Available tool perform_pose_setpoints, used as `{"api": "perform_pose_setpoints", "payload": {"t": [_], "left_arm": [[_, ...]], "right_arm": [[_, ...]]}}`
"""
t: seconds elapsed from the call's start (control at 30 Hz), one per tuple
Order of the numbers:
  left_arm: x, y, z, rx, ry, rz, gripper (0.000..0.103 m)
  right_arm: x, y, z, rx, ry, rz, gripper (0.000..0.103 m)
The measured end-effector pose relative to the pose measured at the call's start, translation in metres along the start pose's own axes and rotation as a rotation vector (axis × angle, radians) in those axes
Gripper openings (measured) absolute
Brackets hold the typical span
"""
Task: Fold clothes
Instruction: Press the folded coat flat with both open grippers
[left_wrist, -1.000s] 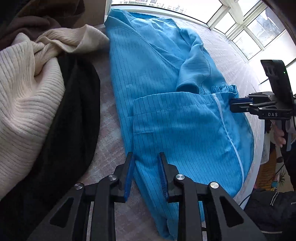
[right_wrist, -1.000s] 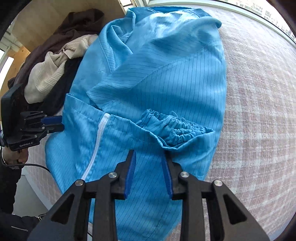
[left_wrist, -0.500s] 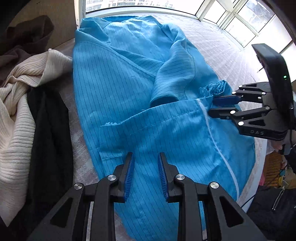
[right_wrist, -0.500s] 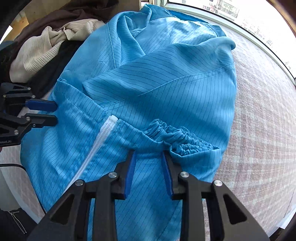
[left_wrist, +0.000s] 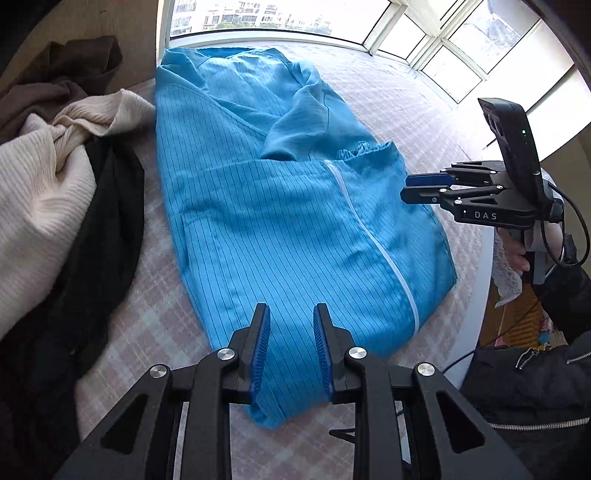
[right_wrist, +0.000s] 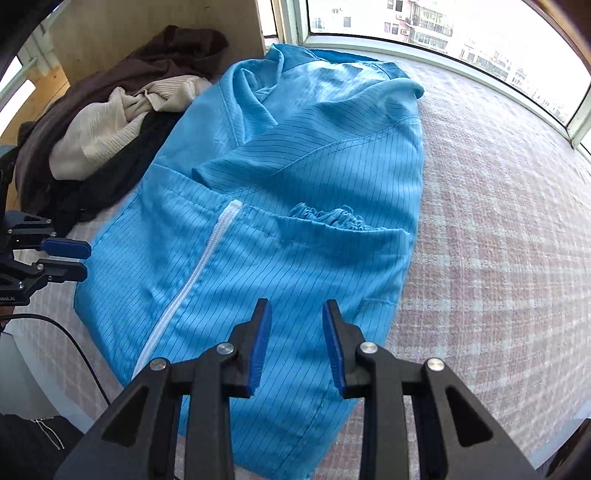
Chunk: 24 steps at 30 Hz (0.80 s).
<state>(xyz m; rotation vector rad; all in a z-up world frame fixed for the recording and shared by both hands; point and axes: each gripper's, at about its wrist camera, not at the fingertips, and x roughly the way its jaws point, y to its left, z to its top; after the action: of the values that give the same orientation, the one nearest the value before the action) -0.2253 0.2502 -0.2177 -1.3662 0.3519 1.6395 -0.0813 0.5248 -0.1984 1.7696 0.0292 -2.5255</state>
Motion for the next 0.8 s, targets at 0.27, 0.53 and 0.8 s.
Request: {"api": "perform_pose_setpoints", "payload": {"t": [0.27, 0.53, 0.8], "left_arm": [[0.029, 0.007, -0.017, -0.028, 0.064, 0.067, 0.023], [0.011, -0.042, 0.004, 0.070, -0.010, 0.062, 0.027], [0.051, -0.050, 0.014, 0.098, 0.057, 0.046, 0.028]], "right_arm": [[0.036, 0.026, -0.018, 0.007, 0.088, -0.040, 0.029], [-0.009, 0.038, -0.023, 0.012, 0.023, 0.014, 0.029], [0.020, 0.058, -0.036, 0.000, 0.081, -0.005, 0.029]]}}
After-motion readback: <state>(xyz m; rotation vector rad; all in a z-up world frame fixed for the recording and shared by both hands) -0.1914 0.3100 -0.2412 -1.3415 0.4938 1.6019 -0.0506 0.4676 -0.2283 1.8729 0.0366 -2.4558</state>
